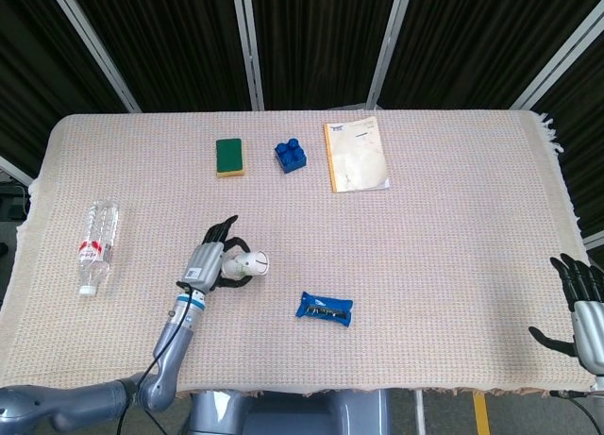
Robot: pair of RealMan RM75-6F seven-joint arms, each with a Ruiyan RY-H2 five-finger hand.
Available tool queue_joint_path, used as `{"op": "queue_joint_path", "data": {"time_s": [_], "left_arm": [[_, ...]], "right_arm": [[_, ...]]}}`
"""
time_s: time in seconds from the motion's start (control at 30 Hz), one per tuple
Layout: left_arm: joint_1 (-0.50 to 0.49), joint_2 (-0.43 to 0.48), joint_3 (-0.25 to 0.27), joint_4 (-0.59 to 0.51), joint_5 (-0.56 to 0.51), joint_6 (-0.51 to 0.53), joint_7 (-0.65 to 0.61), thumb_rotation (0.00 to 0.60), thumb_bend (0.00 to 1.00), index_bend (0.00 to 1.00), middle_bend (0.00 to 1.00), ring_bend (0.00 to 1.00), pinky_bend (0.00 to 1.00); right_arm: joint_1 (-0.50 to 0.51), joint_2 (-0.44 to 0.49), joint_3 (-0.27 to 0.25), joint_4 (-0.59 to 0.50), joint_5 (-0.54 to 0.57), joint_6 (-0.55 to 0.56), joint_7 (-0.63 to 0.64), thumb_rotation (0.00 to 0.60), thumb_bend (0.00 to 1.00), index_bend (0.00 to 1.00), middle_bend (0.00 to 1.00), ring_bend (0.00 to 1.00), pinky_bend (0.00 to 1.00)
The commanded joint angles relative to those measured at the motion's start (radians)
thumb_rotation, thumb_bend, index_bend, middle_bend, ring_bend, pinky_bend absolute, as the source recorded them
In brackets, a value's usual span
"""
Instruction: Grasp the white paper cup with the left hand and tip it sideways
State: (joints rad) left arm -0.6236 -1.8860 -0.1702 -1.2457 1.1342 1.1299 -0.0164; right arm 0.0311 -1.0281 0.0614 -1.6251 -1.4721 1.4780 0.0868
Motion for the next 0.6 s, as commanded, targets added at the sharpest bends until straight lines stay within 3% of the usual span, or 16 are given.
{"op": "queue_joint_path", "data": {"time_s": [0.03,0.4,0.47,0.53,0.6], "left_arm": [[0.014,0.010,-0.001,0.004,0.021,0.006,-0.021,0.600,0.13,0.41,0.00,0.00,0.00],[0.056,0.093,0.013,-0.016,0.028,-0.020,-0.017,0.600,0.13,0.37,0.00,0.00,0.00],[0.062,0.102,0.016,-0.017,0.028,-0.024,-0.016,0.600,0.13,0.28,0.00,0.00,0.00],[0.074,0.128,0.025,-0.028,0.036,-0.029,-0.026,0.600,0.13,0.08,0.00,0.00,0.00],[0.082,0.143,0.029,-0.037,0.057,-0.020,-0.039,0.600,0.13,0.00,0.00,0.00,0.00]], "right_arm": [[0.001,-0.001,-0.001,-0.001,0.000,-0.002,-0.005,0.600,0.00,0.00,0.00,0.00,0.00],[0.002,-0.003,-0.005,-0.011,-0.001,-0.008,-0.026,0.600,0.00,0.00,0.00,0.00,0.00],[0.002,-0.003,-0.006,-0.012,-0.003,-0.008,-0.023,0.600,0.00,0.00,0.00,0.00,0.00],[0.002,-0.002,-0.006,-0.012,0.000,-0.010,-0.026,0.600,0.00,0.00,0.00,0.00,0.00],[0.003,-0.002,-0.006,-0.012,0.001,-0.013,-0.029,0.600,0.00,0.00,0.00,0.00,0.00]]}}
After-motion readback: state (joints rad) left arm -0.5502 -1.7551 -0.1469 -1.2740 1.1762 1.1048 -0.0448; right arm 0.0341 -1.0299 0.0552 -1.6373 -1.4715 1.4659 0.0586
